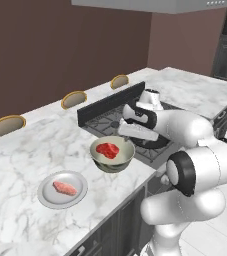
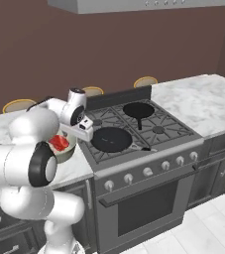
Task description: Place one of the steaks on the plate and the other in the bowl. Then place the bowl in the fridge.
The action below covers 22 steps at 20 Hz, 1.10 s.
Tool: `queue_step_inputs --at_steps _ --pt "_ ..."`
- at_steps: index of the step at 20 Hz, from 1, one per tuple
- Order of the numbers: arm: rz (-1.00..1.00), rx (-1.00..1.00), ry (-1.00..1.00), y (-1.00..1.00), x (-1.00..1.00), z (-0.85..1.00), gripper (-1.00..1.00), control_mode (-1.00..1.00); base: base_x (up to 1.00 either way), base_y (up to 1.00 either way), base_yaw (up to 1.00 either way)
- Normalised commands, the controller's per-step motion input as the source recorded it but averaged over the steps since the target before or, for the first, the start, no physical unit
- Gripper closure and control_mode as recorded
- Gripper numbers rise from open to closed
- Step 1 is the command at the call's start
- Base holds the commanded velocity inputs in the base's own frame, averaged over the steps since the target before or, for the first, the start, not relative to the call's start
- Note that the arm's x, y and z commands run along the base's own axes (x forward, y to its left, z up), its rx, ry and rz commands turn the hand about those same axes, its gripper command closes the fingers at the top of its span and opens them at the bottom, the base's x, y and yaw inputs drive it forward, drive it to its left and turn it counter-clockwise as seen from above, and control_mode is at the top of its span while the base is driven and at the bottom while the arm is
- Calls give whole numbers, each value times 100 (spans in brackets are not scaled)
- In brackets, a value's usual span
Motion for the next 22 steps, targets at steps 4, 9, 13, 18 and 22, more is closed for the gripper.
queue_step_inputs --at_steps 4,9,13,18,22 --pt "1 0 -1 3 27 -53 -100 -100 0 0 0" --pt "1 0 -3 0 15 -35 -100 -100 0 0 0" --pt "4 0 0 22 3 -28 -100 -100 0 0 0" --pt "3 0 0 22 0 -18 -100 -100 0 0 0" --pt "1 0 0 18 0 -7 100 -100 0 0 0"
